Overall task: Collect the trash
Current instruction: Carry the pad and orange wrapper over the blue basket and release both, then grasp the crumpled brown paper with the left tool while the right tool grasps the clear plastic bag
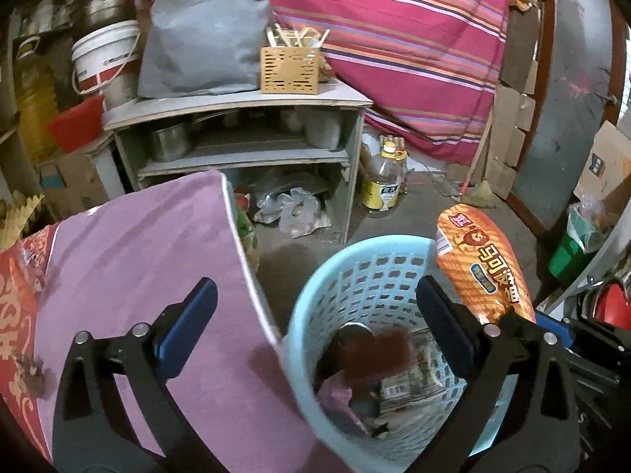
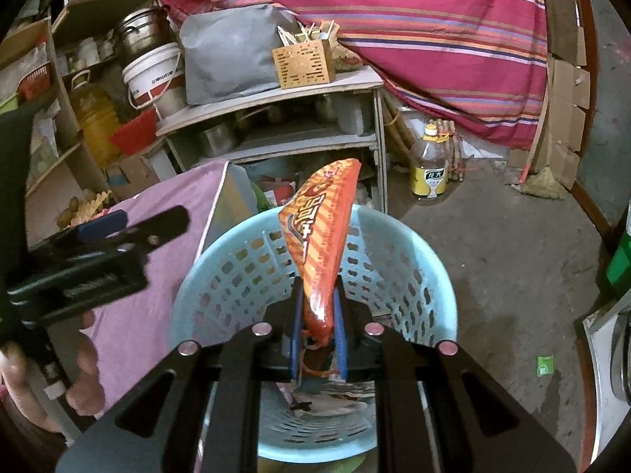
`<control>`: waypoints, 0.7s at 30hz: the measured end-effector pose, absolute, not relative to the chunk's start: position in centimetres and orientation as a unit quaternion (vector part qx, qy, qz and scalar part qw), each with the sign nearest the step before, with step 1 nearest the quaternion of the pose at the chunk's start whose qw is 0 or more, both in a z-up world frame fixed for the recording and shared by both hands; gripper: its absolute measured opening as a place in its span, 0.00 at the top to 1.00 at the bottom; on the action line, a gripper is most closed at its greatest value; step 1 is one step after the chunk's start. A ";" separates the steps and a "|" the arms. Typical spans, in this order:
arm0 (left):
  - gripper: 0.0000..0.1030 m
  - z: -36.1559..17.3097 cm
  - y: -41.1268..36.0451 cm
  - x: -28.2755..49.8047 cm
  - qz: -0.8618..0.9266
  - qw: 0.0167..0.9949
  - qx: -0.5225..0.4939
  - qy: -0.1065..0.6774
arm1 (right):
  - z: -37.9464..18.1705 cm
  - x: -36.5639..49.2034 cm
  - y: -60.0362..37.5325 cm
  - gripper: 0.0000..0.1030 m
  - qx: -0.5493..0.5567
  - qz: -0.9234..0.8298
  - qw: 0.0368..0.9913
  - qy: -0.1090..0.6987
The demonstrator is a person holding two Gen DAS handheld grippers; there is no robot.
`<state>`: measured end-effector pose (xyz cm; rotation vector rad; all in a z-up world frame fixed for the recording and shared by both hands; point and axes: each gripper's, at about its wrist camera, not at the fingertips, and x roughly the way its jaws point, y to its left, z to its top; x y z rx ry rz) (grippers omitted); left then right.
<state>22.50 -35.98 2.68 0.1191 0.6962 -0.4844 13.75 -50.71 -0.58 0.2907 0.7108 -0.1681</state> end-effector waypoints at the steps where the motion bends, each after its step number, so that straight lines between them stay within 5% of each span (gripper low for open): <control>1: 0.05 2.8 -35.4 22.4 -0.231 0.912 0.056 0.336 | -0.7 13.9 -50.7 0.86 0.143 -0.080 0.923 0.350; 7: 0.05 3.6 -31.0 21.7 -0.204 0.923 0.061 0.322 | -2.1 15.2 -49.5 0.85 0.134 -0.081 0.913 0.378; 9: 0.05 3.8 -29.3 21.6 -0.193 0.925 0.058 0.322 | -2.9 15.7 -49.2 0.64 0.135 -0.083 0.905 0.394; 10: 0.05 3.8 -28.3 21.5 -0.189 0.926 0.055 0.323 | -3.3 15.8 -49.0 0.34 0.131 -0.095 0.902 0.400; 11: 0.05 3.8 -27.1 21.4 -0.181 0.926 0.053 0.326 | -3.4 15.9 -48.9 0.27 0.126 -0.104 0.902 0.399; 21: 0.05 4.0 -15.7 20.2 -0.106 0.942 0.067 0.312 | -2.9 16.6 -46.7 0.12 0.090 -0.157 0.906 0.384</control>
